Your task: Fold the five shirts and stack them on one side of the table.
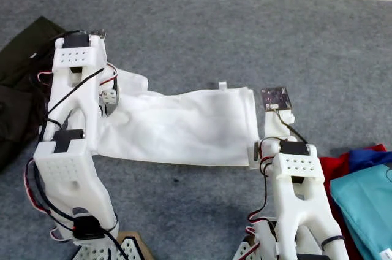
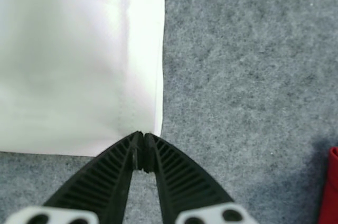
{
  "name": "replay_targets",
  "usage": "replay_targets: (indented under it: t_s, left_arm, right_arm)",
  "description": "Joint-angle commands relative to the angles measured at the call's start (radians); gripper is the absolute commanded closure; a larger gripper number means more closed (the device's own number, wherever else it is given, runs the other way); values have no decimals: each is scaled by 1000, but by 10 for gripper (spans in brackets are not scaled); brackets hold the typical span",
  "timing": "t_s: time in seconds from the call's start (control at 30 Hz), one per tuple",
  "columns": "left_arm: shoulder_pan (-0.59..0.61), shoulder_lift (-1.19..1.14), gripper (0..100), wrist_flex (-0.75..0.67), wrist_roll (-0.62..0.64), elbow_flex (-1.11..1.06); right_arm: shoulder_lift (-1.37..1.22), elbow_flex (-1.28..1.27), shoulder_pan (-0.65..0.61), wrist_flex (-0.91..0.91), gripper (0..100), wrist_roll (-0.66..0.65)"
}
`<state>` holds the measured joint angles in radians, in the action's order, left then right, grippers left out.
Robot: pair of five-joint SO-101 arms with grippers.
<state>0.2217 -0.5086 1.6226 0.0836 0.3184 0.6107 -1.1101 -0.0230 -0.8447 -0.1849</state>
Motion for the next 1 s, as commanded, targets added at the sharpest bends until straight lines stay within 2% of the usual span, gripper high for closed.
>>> replay_targets:
  t_s: [0.0, 0.27, 0.47, 0.63, 0.8, 0.97]
  left_arm:
    - [-16, 8, 933, -43, 11, 59]
    - [-16, 10, 930, -204, 84, 67]
    - [-25, 7, 930, -336, 86, 58]
    - [-39, 10, 911, -351, 86, 67]
    - [-64, 19, 772, -347, 87, 68]
    - [-70, 19, 766, -341, 87, 68]
  right_arm:
    - [7, 42, 10, -1, 979, 6]
    - [7, 42, 10, -1, 979, 3]
    - [7, 42, 10, -1, 979, 2]
    - [7, 42, 8, -1, 979, 2]
    - [7, 42, 7, -1, 979, 2]
    - [7, 42, 7, -1, 979, 2]
